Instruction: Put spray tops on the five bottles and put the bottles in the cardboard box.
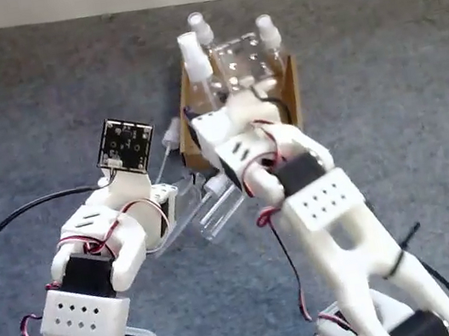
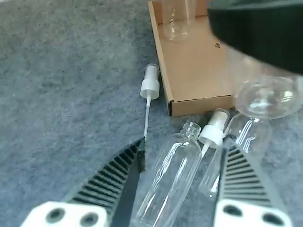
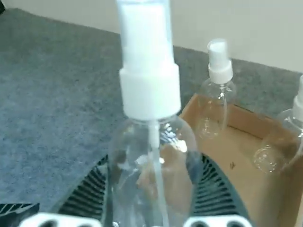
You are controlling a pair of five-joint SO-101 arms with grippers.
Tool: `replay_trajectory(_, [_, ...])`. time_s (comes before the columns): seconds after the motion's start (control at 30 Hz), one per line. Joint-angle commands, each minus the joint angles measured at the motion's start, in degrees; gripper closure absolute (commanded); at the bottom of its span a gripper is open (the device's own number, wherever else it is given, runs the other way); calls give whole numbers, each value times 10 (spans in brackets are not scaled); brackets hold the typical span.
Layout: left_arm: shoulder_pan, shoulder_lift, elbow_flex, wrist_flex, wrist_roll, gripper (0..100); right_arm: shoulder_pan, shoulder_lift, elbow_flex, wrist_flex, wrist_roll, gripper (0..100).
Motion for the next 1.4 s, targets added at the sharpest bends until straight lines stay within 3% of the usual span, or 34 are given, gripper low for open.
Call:
replay_trajectory(0.0, [-1, -7, -2, -18, 10, 764, -24, 24, -64, -13, -8, 976])
replay_trajectory(0.2, [38, -7, -1, -38, 10, 764, -35, 42, -118, 22, -43, 995])
replay_trajectory(0.43, [14, 0, 1, -98, 10, 764, -52, 30, -170, 150, -47, 995])
replay_trajectory(0.63, [-11, 0, 36, -153, 8, 764, -51, -56, -146, 155, -44, 995])
replay_trajectory(0.9, [-22, -6, 38, -145, 2, 768, -15, -66, -105, 152, -18, 995])
replay_trajectory(1.07, [-173, -1, 38, -144, -20, 768, 52, -10, -104, 43, -17, 995])
replay_trajectory(1.23, [-311, 0, 48, -177, -22, 768, 56, 98, -101, -131, -16, 995])
replay_trajectory(1.37, [-371, -3, 101, -178, -22, 766, 56, 184, -101, -261, -15, 995])
